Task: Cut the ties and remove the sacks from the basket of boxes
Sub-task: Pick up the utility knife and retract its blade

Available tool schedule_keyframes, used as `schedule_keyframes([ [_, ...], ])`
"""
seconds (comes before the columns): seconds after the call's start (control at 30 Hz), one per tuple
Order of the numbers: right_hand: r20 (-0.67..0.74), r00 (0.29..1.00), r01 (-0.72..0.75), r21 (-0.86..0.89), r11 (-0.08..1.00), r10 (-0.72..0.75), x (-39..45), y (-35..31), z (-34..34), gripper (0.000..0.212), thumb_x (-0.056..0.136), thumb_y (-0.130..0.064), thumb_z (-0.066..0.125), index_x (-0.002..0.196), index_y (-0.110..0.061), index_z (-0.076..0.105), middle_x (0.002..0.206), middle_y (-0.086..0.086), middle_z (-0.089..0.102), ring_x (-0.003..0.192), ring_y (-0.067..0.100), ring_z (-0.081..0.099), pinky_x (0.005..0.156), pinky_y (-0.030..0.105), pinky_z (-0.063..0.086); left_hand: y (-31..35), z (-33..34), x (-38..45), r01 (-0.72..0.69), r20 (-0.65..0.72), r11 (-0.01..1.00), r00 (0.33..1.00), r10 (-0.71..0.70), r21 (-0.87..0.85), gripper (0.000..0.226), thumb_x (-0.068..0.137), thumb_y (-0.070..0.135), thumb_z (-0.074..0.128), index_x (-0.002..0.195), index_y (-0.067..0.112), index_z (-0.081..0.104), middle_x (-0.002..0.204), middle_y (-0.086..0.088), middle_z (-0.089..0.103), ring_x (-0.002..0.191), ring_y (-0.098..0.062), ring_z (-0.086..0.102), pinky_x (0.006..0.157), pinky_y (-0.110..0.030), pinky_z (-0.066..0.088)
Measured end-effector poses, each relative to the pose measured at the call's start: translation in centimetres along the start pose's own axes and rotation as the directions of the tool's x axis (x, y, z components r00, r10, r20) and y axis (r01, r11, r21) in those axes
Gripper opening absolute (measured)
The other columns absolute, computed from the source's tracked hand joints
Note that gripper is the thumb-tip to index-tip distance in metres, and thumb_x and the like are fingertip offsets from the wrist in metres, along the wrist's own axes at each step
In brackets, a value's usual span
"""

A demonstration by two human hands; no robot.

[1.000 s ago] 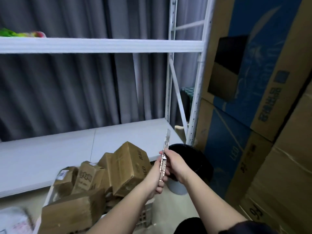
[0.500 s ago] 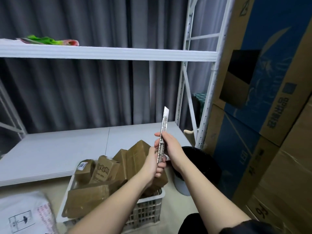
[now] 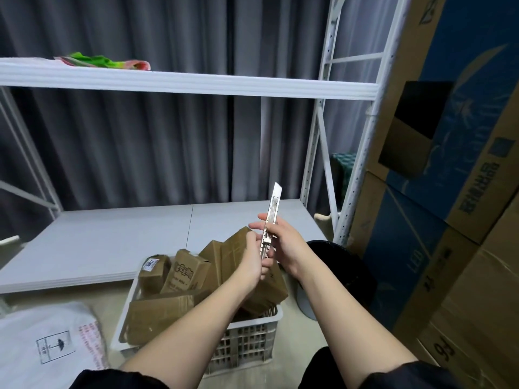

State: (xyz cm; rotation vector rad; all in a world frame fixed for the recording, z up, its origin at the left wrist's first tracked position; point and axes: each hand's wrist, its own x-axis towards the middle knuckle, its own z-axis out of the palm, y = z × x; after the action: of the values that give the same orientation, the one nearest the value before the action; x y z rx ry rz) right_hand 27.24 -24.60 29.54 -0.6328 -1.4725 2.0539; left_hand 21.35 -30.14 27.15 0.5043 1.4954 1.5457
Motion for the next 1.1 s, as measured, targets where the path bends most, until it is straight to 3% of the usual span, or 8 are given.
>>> schedule_keyframes([
  [0.1, 0.030, 0.999, -0.023, 0.050, 0.998, 0.022, 0.0, 0.9, -0.4, 0.026, 0.099, -0.011, 0.039, 0.123, -0.014, 0.049, 0.106, 0.006, 0.070, 0.042, 0.007, 0.045, 0.038, 0.019, 0.039, -0.1, -0.1, 0.0, 0.007, 0.018, 0.999, 1.000, -0.007, 0.040, 0.063, 0.096, 0.052, 0.010, 0.057, 0.014, 0.040, 0.034, 0.002, 0.032, 0.024, -0.007, 0.016, 0.033, -0.007, 0.014],
  [0.2, 0.057, 0.995, -0.090, 0.090, 0.992, 0.085, -0.4, 0.9, -1.0, 0.033, 0.102, -0.014, 0.034, 0.133, -0.015, 0.045, 0.094, 0.010, 0.068, 0.036, 0.006, 0.046, 0.033, 0.018, 0.039, -0.3, -0.4, 0.0, 0.004, 0.051, 0.998, 0.999, -0.007, 0.064, 0.064, 0.095, 0.053, 0.013, 0.061, 0.012, 0.047, 0.037, -0.002, 0.040, 0.024, -0.008, 0.017, 0.034, -0.007, 0.015],
  [0.3, 0.066, 0.992, -0.108, 0.072, 0.992, 0.103, -0.8, 0.9, -1.2, 0.034, 0.103, -0.015, 0.033, 0.135, -0.016, 0.043, 0.113, 0.022, 0.064, 0.032, 0.006, 0.048, 0.030, 0.017, 0.037, -0.4, -0.3, -0.1, 0.001, 0.052, 0.999, 0.999, -0.004, 0.051, 0.066, 0.096, 0.054, 0.013, 0.061, 0.011, 0.047, 0.041, -0.006, 0.042, 0.023, -0.008, 0.017, 0.034, -0.007, 0.014],
  [0.4, 0.069, 0.993, -0.096, 0.027, 0.995, 0.094, -0.8, 1.4, -1.2, 0.037, 0.099, -0.011, 0.038, 0.133, -0.024, 0.044, 0.088, 0.008, 0.063, 0.030, 0.008, 0.037, 0.030, 0.017, 0.033, -0.6, -0.3, 0.1, 0.004, 0.060, 1.000, 0.998, -0.005, 0.014, 0.067, 0.096, 0.057, 0.011, 0.064, 0.011, 0.049, 0.045, -0.009, 0.041, 0.024, -0.008, 0.017, 0.035, -0.006, 0.014],
  [0.53, 0.091, 0.994, -0.072, 0.081, 0.994, 0.065, -0.9, 2.7, -0.9, 0.047, 0.094, 0.005, 0.040, 0.123, -0.032, 0.046, 0.097, 0.000, 0.064, 0.033, 0.006, 0.032, 0.036, 0.017, 0.033, -0.7, -1.0, 0.4, 0.000, 0.060, 1.000, 0.998, 0.000, 0.007, 0.060, 0.096, 0.056, 0.011, 0.073, 0.014, 0.048, 0.043, -0.007, 0.039, 0.025, -0.007, 0.016, 0.034, -0.007, 0.015],
  [0.83, 0.099, 0.994, -0.052, 0.174, 0.983, 0.035, -0.3, 3.1, -1.1, 0.033, 0.092, 0.009, 0.043, 0.119, -0.010, 0.049, 0.081, 0.007, 0.051, 0.041, 0.007, 0.040, 0.039, 0.018, 0.044, 0.2, -1.6, 0.4, 0.094, 0.224, 0.993, 0.972, -0.075, -0.074, 0.043, 0.095, 0.039, 0.019, 0.077, 0.016, 0.051, 0.045, -0.004, 0.048, 0.025, -0.004, 0.018, 0.035, -0.004, 0.016],
  [0.93, 0.034, 0.999, -0.034, 0.226, 0.974, 0.027, -0.3, 3.0, -1.2, 0.028, 0.095, 0.000, 0.047, 0.122, -0.003, 0.051, 0.096, 0.010, 0.066, 0.067, 0.016, 0.066, 0.052, 0.028, 0.055, 0.2, -1.4, -0.3, 0.108, 0.281, 0.988, 0.957, -0.072, -0.113, 0.027, 0.097, 0.020, 0.031, 0.084, 0.015, 0.054, 0.054, -0.001, 0.050, 0.031, -0.003, 0.029, 0.034, -0.009, 0.016],
  [1.1, -0.110, 0.993, 0.052, 0.149, 0.988, -0.035, -0.5, 2.3, -1.7, 0.026, 0.093, -0.003, 0.053, 0.116, -0.012, 0.053, 0.093, 0.006, 0.071, 0.074, 0.014, 0.068, 0.059, 0.023, 0.058, -1.0, -2.7, -0.6, 0.008, 0.268, 1.000, 0.963, -0.006, -0.005, 0.015, 0.097, 0.004, 0.049, 0.096, 0.007, 0.063, 0.080, -0.005, 0.073, 0.061, -0.006, 0.069, 0.048, -0.011, 0.048],
])
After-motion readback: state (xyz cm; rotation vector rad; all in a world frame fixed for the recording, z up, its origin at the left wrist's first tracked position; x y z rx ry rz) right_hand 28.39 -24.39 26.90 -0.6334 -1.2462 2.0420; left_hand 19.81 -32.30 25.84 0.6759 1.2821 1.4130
